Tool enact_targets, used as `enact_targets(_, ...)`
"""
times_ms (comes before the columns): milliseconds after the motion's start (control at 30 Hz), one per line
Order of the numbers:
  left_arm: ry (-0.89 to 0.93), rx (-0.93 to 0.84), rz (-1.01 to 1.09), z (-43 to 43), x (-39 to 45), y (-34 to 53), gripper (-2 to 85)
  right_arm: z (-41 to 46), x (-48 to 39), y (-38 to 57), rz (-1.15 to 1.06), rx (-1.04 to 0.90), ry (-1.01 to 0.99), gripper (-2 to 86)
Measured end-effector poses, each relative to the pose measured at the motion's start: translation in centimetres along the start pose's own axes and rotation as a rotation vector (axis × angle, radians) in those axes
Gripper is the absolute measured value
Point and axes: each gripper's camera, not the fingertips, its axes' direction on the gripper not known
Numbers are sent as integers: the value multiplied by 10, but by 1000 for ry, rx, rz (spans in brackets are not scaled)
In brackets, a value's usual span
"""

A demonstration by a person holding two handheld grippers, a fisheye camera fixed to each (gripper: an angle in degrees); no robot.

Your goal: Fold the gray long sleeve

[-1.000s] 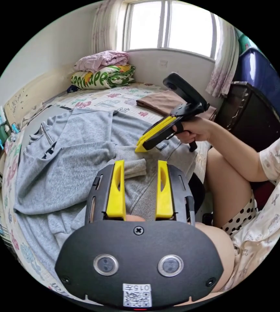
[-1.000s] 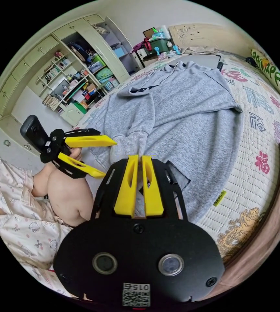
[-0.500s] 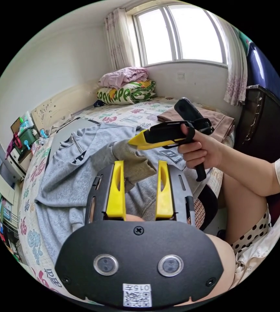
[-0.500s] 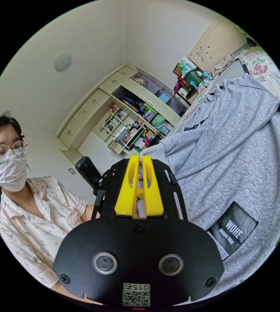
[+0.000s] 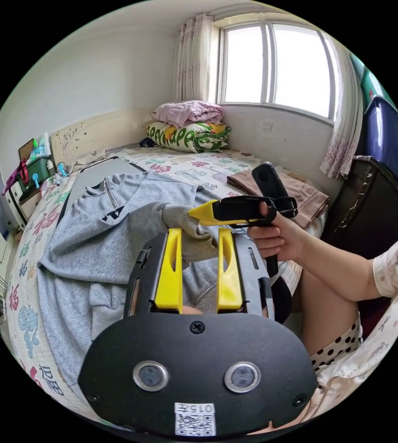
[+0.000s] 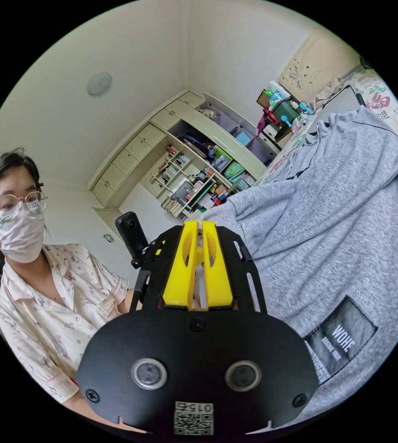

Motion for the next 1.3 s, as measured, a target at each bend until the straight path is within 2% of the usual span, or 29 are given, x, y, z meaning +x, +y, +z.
enact_targets(267, -37, 2, -23, -3, -11, 33, 29, 25, 45, 67, -23, -29, 42, 4)
enact_targets(333, -24, 45, -122, -25, -37, 56, 16, 35, 58, 86, -23, -45, 29, 3)
enact_targets(433, -114, 79, -217, -59, -68, 88, 9, 64, 65, 121, -61, -94, 149, 7)
enact_targets(600, -256, 64, -344, -126, -127, 161, 3, 178, 51, 169, -237, -315, 372, 36)
enact_targets(800, -313, 17, -399, -133, -147, 222, 3, 370, 70, 224, -408, -619, 503, 68)
enact_targets(1000, -266, 32, -447, -116, -151, 268, 4, 519, 101, 250, -609, -777, 587, 102)
enact_targets(1133, -208, 26, -455, -106, -151, 293, 5, 620, 148, 275, -728, -1010, 627, 94)
enact_targets(1200, -196, 21, -447, -102, -150, 299, 6, 648, 163, 278, -781, -1016, 700, 63)
enact_targets(1300, -149, 24, -359, -105, -157, 283, 10, 659, 187, 221, -643, -917, 709, 34)
